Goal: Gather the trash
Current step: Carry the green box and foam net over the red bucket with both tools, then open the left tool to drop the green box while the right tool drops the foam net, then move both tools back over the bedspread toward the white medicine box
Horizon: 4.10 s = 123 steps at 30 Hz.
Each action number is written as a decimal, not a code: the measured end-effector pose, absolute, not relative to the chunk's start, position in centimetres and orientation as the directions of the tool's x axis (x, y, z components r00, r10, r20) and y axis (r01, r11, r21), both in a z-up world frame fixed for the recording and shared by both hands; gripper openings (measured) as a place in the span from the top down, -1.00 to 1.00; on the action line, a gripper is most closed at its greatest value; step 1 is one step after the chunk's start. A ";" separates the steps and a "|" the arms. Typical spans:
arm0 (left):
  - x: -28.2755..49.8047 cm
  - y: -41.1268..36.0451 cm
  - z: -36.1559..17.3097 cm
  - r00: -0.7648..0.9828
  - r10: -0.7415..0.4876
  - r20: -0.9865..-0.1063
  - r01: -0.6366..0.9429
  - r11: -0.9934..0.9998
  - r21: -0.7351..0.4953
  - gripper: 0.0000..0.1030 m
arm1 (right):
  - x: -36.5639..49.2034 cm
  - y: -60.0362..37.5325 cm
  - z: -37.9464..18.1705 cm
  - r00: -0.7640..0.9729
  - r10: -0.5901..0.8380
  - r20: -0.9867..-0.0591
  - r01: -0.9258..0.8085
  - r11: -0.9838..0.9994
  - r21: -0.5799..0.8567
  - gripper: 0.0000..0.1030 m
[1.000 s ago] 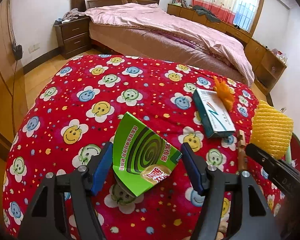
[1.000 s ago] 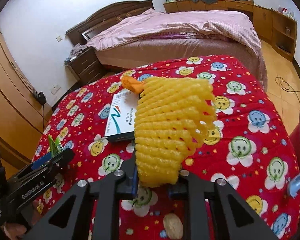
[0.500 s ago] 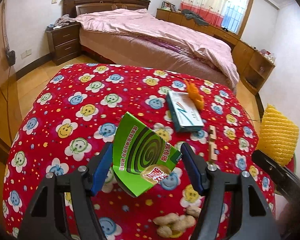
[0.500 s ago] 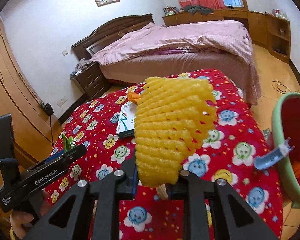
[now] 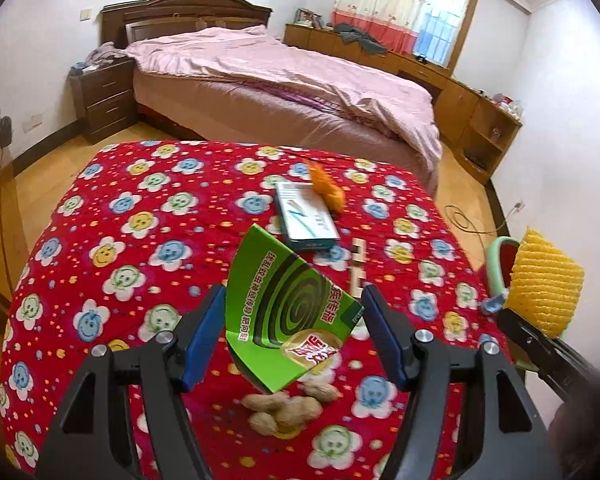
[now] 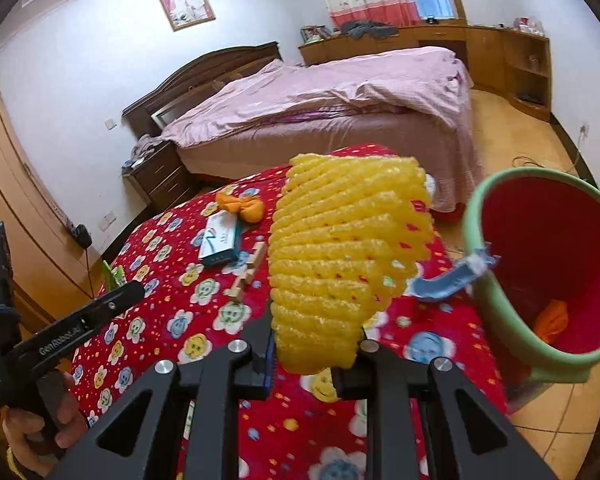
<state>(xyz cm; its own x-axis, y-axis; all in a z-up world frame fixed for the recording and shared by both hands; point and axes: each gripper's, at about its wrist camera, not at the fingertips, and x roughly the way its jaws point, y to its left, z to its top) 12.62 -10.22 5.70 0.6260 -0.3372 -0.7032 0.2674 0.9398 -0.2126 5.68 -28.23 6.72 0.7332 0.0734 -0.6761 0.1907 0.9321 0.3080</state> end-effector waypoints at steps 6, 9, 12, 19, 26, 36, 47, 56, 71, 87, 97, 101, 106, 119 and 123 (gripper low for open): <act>11.2 -12.5 6.6 0.610 -0.381 -0.695 0.327 0.920 -0.217 -0.33 | 3.2 -30.3 7.0 0.739 0.026 -0.674 0.240 0.923 0.299 0.56; 10.7 -13.7 7.0 0.597 -0.404 -0.693 0.357 0.907 -0.222 -0.33 | 2.2 -31.4 7.1 0.740 0.006 -0.673 0.264 0.917 0.299 0.56; 10.3 -15.0 7.3 0.582 -0.427 -0.693 0.385 0.894 -0.228 -0.33 | 1.1 -32.6 7.2 0.742 -0.013 -0.671 0.286 0.911 0.299 0.55; 10.0 -18.0 7.5 0.530 -0.475 -0.702 0.438 0.863 -0.252 -0.33 | -0.5 -34.9 7.6 0.746 -0.051 -0.664 0.328 0.896 0.299 0.56; 9.8 -21.2 7.9 0.520 -0.490 -0.700 0.490 0.842 -0.226 -0.33 | -1.8 -37.8 7.6 0.744 -0.087 -0.663 0.376 0.874 0.308 0.55; 9.2 -26.9 8.0 0.477 -0.530 -0.702 0.579 0.790 -0.203 -0.33 | -3.2 -41.9 7.4 0.733 -0.149 -0.664 0.441 0.847 0.296 0.55; 8.5 -34.3 6.4 0.405 -0.559 -0.723 0.662 0.725 -0.190 -0.33 | -4.1 -46.7 6.7 0.721 -0.177 -0.670 0.482 0.822 0.302 0.55; 8.2 -40.6 4.6 0.345 -0.582 -0.736 0.723 0.665 -0.187 -0.33 | -4.5 -49.9 6.0 0.719 -0.171 -0.674 0.498 0.803 0.328 0.54; 9.1 -43.9 1.7 0.265 -0.579 -0.771 0.740 0.635 -0.222 -0.44 | -3.4 -52.6 5.6 0.701 -0.162 -0.694 0.507 0.797 0.327 0.52; 10.1 -40.6 3.6 0.323 -0.594 -0.737 0.688 0.682 -0.249 -0.48 | -1.7 -51.3 4.8 0.698 -0.125 -0.705 0.478 0.815 0.328 0.09; 9.9 -37.9 4.7 0.360 -0.586 -0.726 0.668 0.705 -0.238 -0.48 | -2.4 -50.2 5.4 0.718 -0.122 -0.685 0.477 0.803 0.357 -0.10; 9.8 -36.5 5.2 0.379 -0.581 -0.720 0.652 0.720 -0.238 -0.48 | -2.6 -49.4 5.9 0.728 -0.121 -0.675 0.471 0.803 0.364 -0.13; 9.8 -34.2 5.9 0.409 -0.570 -0.713 0.632 0.740 -0.229 -0.48 | -2.7 -48.2 6.6 0.742 -0.121 -0.659 0.460 0.807 0.370 -0.16; 11.8 -26.5 6.5 0.489 -0.516 -0.703 0.549 0.808 -0.211 -0.48 | -0.8 -43.1 7.5 0.760 -0.083 -0.645 0.409 0.832 0.375 -0.17; 12.7 -24.1 6.2 0.508 -0.490 -0.709 0.511 0.833 -0.211 -0.48 | 0.3 -41.4 7.5 0.760 -0.063 -0.647 0.386 0.845 0.370 -0.17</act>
